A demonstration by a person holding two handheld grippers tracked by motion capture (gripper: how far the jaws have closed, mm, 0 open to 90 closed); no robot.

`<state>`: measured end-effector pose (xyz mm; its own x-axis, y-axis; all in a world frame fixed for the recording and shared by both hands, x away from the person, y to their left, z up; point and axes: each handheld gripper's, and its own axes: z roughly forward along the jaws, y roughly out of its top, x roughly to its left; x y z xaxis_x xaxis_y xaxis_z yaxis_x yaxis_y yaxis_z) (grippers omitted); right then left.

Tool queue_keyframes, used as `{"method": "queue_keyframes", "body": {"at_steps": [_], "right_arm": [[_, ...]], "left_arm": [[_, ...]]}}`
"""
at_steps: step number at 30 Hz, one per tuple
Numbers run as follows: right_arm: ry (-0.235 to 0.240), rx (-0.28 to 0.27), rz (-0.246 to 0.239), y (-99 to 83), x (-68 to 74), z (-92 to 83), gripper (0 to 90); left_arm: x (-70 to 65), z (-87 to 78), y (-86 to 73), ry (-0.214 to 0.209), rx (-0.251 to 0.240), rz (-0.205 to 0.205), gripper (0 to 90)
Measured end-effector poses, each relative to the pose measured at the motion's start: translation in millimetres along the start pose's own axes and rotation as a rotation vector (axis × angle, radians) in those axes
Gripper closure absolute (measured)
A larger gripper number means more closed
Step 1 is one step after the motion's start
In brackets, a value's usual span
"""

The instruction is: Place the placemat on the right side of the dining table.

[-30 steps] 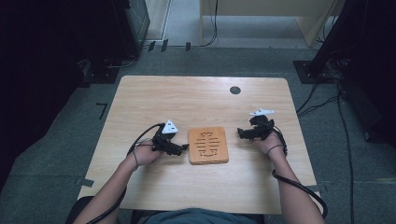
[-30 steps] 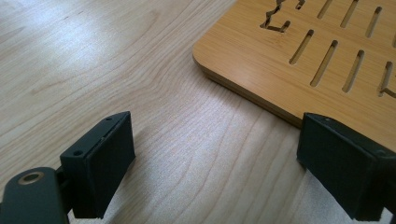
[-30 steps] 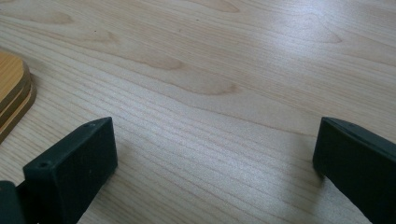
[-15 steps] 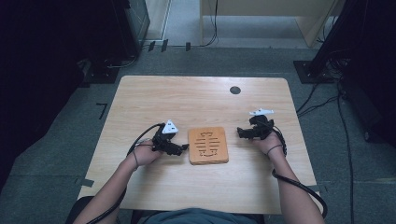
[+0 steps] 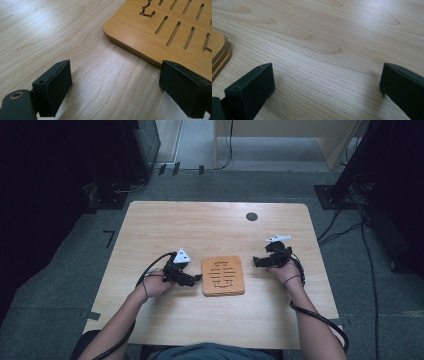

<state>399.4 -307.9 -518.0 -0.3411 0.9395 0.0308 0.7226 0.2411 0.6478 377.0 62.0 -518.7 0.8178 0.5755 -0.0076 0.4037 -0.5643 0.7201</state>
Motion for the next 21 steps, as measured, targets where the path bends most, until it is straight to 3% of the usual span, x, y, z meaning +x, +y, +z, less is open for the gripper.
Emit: {"method": "queue_keyframes", "body": {"at_steps": [8, 21], "right_arm": [[0.010, 0.024, -0.010, 2.6, 1.6, -1.6, 4.0], [0.028, 0.009, -0.021, 8.0, 2.5, -9.2, 7.3]], "left_arm": [[0.1, 0.0, 0.0, -0.001, 0.000, 0.000, 10.2], [0.1, 0.0, 0.0, 0.000, 0.000, 0.000, 10.2]]}}
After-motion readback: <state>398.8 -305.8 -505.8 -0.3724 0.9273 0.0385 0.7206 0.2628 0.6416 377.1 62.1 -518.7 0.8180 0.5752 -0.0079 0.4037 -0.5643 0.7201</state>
